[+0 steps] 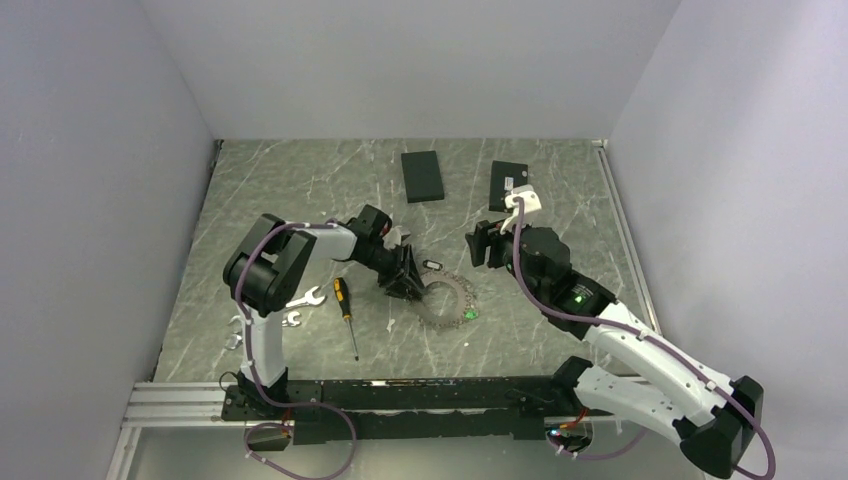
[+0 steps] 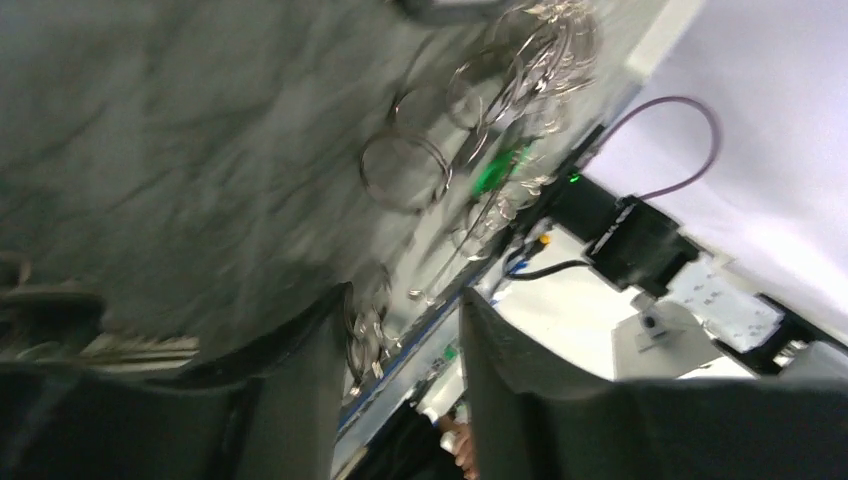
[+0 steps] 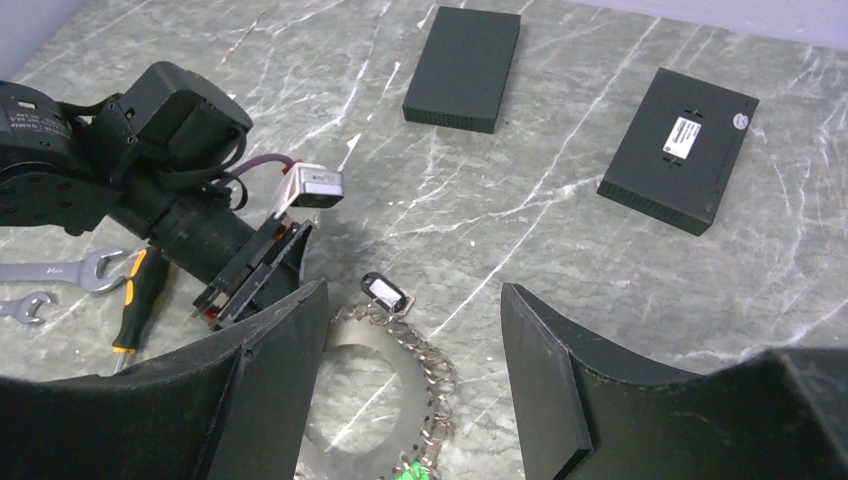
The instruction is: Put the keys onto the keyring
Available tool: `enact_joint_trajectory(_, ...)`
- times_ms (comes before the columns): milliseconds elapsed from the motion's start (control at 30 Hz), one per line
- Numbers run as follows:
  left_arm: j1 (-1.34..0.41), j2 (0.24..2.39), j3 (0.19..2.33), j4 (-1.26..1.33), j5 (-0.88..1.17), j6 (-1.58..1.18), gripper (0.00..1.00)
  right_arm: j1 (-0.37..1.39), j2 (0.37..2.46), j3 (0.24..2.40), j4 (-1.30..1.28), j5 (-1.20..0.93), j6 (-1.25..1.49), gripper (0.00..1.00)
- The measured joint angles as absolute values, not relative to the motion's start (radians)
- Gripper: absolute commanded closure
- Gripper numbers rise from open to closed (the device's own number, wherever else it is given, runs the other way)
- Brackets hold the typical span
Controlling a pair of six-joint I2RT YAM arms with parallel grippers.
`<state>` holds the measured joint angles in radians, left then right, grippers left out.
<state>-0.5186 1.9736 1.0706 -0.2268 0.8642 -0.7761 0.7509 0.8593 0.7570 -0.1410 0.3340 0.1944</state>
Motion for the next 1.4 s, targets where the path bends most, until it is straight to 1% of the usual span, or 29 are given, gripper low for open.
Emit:
enact_joint_trajectory(33,-0.519,1.974,1.067,-0.244,0.857,-0.765,0.29,0.751,0.861,0.757,-0.141,0.331,0.194,0.33)
enact_joint_trajectory(100,-0.518,1.969,1.058,-0.273,0.877,-0.762,0.18,0.750,0.862,0.757,-0.141,0.331,0.194,0.33)
enact_joint_trajectory(200,-0.522,1.925,1.057,-0.308,0.856,-0.743,0.10,0.747,0.862,0.757,-0.140,0.331,0.194,0.33)
enact_joint_trajectory(300,-0.525,1.879,1.056,-0.375,0.804,-0.716,0.07,0.747,0.860,0.755,-0.132,0.331,0.194,0.33)
enact_joint_trajectory(400,-0.525,1.810,1.076,-0.502,0.723,-0.673,0.07,0.747,0.847,0.747,-0.121,0.330,0.191,0.33)
enact_joint_trajectory(500,-0.525,1.728,1.151,-0.640,0.628,-0.619,0.07,0.747,0.830,0.734,-0.101,0.318,0.186,0.33)
enact_joint_trajectory(600,-0.525,1.629,1.250,-0.756,0.517,-0.556,0.06,0.747,0.805,0.713,-0.070,0.292,0.180,0.30)
enact_joint_trajectory(667,-0.525,1.557,1.306,-0.809,0.442,-0.512,0.05,0.747,0.784,0.697,-0.044,0.272,0.176,0.26)
enact_joint_trajectory(700,-0.525,1.514,1.331,-0.831,0.397,-0.486,0.01,0.747,0.772,0.688,-0.027,0.258,0.175,0.23)
enact_joint_trajectory(800,-0.525,1.372,1.349,-0.849,0.270,-0.416,0.01,0.747,0.746,0.670,0.018,0.230,0.175,0.03)
enact_joint_trajectory(833,-0.525,1.320,1.341,-0.843,0.227,-0.393,0.01,0.747,0.739,0.665,0.038,0.219,0.172,0.01)
enact_joint_trajectory(967,-0.525,1.097,1.242,-0.770,0.053,-0.301,0.01,0.747,0.725,0.653,0.093,0.184,0.177,0.00)
enact_joint_trajectory(1067,-0.525,0.895,1.090,-0.654,-0.080,-0.204,0.01,0.747,0.720,0.643,0.138,0.157,0.184,0.00)
enact_joint_trajectory(1200,-0.525,0.699,0.892,-0.510,-0.241,-0.082,0.01,0.747,0.744,0.642,0.190,0.121,0.202,0.00)
enact_joint_trajectory(1300,-0.525,0.607,0.783,-0.450,-0.320,-0.033,0.00,0.747,0.798,0.651,0.204,0.122,0.236,0.00)
enact_joint_trajectory(1400,-0.525,0.527,0.714,-0.411,-0.356,0.005,0.00,0.747,0.857,0.663,0.204,0.133,0.271,0.00)
